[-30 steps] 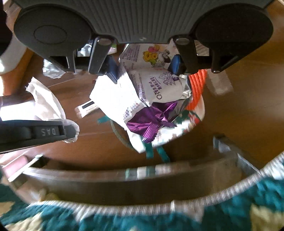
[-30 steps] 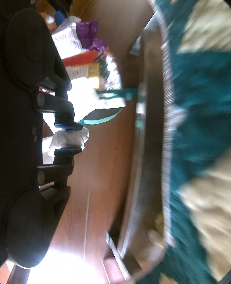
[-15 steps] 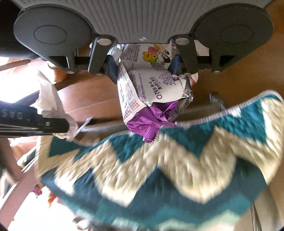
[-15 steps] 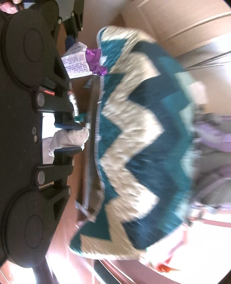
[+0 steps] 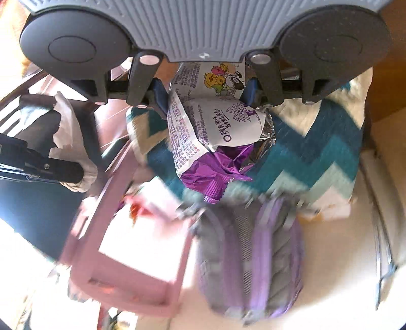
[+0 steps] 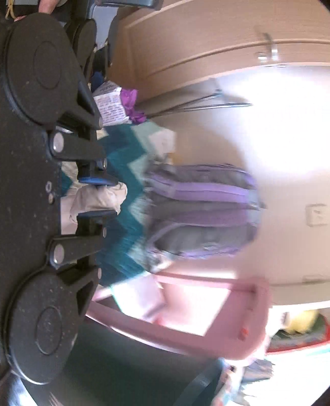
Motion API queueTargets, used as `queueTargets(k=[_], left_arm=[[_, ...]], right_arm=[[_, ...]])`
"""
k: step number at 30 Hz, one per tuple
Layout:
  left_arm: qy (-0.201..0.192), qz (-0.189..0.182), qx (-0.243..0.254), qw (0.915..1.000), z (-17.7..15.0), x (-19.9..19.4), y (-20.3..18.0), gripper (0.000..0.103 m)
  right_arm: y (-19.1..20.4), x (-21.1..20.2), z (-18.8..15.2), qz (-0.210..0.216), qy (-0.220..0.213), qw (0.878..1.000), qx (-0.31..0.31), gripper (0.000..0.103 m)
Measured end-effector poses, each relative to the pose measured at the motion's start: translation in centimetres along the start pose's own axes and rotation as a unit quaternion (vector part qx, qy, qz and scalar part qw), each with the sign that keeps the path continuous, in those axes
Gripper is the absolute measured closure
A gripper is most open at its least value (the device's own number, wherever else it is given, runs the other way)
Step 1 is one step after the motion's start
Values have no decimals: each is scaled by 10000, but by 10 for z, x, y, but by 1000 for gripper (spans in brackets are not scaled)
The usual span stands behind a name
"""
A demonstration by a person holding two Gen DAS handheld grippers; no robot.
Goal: Collect trash
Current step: 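Lift and carry the snack bag and tissue with both tools toward the green bin, then open both tools over the green bin to drop the snack bag and tissue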
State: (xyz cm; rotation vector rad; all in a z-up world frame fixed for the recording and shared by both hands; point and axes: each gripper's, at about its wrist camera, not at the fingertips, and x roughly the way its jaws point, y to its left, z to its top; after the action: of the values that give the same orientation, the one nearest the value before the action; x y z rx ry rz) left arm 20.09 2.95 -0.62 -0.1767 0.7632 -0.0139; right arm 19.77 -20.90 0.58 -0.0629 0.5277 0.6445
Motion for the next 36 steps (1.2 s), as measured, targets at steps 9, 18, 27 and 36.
queueTargets(k=[9,18,27,36], left_arm=[[-749,-432,426,9953,96,-57,-73,45],[-1479,-1036,1090,9775,184,-95,-177,45],[-1442,-1685,1158,9682,217,-70,-270,45],[-984,-1720,1453,9693,223,-4,-328,45]], right_arm=[[-45,-85,86,-381,-1284,9908,190,85],[-117,-138,133,-1231,-2023,9704,482,85],[-197,-143,100,-1823,-1845,9594,1104,85],[-220,-116,66,-1818,-1276,9692,1065,85]])
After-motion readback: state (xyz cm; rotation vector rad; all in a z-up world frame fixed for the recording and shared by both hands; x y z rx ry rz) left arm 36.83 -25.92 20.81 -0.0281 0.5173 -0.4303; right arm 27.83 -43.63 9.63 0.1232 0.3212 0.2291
